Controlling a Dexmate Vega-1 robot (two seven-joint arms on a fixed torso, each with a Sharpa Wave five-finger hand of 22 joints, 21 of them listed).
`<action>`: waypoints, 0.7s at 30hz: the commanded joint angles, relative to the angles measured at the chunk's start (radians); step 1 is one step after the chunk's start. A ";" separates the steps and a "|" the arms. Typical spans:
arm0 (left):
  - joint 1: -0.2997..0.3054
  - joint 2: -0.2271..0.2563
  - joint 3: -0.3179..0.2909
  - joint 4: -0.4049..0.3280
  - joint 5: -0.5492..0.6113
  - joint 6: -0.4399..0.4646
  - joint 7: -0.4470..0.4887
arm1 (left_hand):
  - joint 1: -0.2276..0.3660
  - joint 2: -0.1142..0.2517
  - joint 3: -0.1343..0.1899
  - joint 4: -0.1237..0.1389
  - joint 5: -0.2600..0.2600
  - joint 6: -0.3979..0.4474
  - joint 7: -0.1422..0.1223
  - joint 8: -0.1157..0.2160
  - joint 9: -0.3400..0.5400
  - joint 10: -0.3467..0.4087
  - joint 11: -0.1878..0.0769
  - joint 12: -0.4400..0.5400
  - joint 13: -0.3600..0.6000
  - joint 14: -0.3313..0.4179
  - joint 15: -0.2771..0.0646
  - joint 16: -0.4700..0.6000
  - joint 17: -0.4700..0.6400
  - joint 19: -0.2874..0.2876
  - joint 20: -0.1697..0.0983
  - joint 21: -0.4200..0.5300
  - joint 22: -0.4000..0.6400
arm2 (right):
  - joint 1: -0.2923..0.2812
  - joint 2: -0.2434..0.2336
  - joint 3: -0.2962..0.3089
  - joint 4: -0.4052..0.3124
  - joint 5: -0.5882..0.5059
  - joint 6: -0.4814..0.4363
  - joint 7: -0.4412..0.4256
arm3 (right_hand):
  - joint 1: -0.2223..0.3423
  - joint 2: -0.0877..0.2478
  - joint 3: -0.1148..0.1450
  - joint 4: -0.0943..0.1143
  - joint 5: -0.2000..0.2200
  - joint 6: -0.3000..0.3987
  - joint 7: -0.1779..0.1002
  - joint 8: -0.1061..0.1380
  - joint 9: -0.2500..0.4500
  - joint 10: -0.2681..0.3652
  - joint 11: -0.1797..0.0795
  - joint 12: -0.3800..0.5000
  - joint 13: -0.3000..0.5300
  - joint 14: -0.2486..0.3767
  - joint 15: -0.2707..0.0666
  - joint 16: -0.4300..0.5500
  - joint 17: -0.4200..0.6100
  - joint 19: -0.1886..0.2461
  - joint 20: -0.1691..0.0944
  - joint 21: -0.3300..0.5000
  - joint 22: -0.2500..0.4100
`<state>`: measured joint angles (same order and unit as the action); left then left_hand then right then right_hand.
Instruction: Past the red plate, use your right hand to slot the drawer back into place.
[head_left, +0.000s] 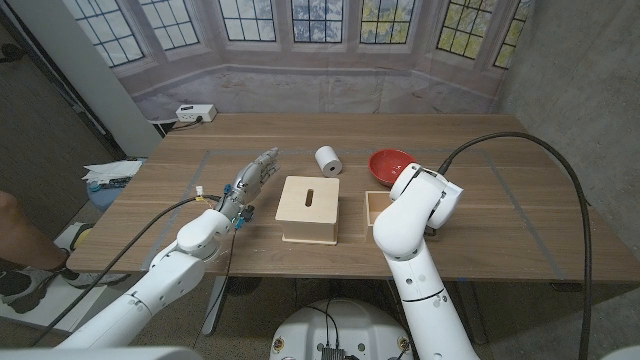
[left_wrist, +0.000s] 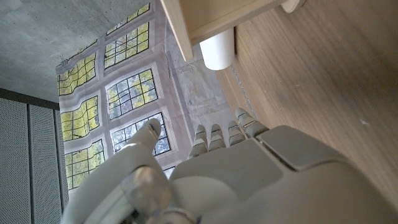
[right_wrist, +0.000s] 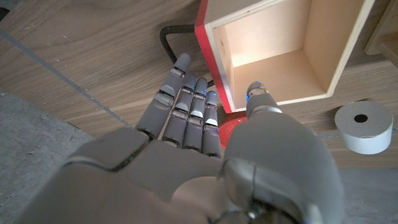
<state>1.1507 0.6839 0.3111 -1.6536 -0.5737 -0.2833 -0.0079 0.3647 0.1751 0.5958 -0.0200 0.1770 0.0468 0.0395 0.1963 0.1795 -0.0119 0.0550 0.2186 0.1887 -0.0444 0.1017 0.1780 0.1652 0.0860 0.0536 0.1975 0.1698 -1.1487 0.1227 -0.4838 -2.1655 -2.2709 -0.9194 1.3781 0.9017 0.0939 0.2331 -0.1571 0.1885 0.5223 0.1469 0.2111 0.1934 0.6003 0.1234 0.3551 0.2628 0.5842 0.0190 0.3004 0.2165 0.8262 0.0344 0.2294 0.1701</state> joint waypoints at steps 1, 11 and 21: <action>0.067 0.052 -0.019 -0.071 -0.007 0.009 0.021 | 0.013 0.002 0.003 -0.011 0.000 0.021 -0.013 0.009 0.002 0.011 0.003 0.009 0.002 0.010 0.002 0.008 0.002 0.012 0.001 0.009 0.004 | 0.005 -0.013 -0.015 0.032 -0.023 -0.012 0.000 | 0.015 0.001 0.000 -0.003 -0.001 0.014 0.000 0.005 0.003 0.023 -0.004 0.013 0.007 0.014 -0.007 0.010 0.004 0.015 -0.002 0.005 0.002; 0.130 0.086 -0.043 -0.115 -0.032 0.013 0.030 | 0.019 0.006 0.008 -0.015 0.001 0.037 -0.014 0.010 0.003 0.030 -0.004 0.013 0.003 0.030 0.004 0.011 0.003 0.029 0.006 0.013 0.005 | 0.013 -0.022 -0.034 0.062 -0.048 -0.018 0.000 | 0.032 0.005 0.002 -0.004 0.000 0.055 -0.012 0.012 0.004 0.059 -0.020 0.040 0.020 0.054 -0.029 0.023 0.007 0.043 -0.010 0.008 0.003; 0.169 0.114 -0.056 -0.142 -0.041 0.011 0.029 | 0.028 0.008 0.015 -0.021 0.002 0.052 -0.014 0.010 0.004 0.049 -0.009 0.017 0.004 0.049 0.011 0.012 0.003 0.043 0.018 0.015 0.005 | 0.030 -0.035 -0.054 0.100 -0.056 -0.039 -0.001 | 0.042 0.006 0.002 -0.004 -0.001 0.084 -0.018 0.015 0.006 0.087 -0.029 0.060 0.031 0.085 -0.045 0.031 0.007 0.065 -0.021 0.011 0.003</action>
<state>1.2716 0.7672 0.2726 -1.7608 -0.6017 -0.2713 0.0173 0.3800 0.1795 0.6042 -0.0362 0.1770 0.0858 0.0285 0.2012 0.1794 0.0310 0.0477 0.2302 0.1885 -0.0013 0.1089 0.1858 0.1652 0.1186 0.0683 0.2045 0.1698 -1.1344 0.1013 -0.5165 -2.1055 -2.3147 -0.9396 1.3781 0.9319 0.0978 0.2332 -0.1571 0.1885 0.5956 0.1307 0.2227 0.1943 0.6740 0.0946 0.4048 0.2892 0.6564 -0.0248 0.3255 0.2211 0.8767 0.0161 0.2331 0.1699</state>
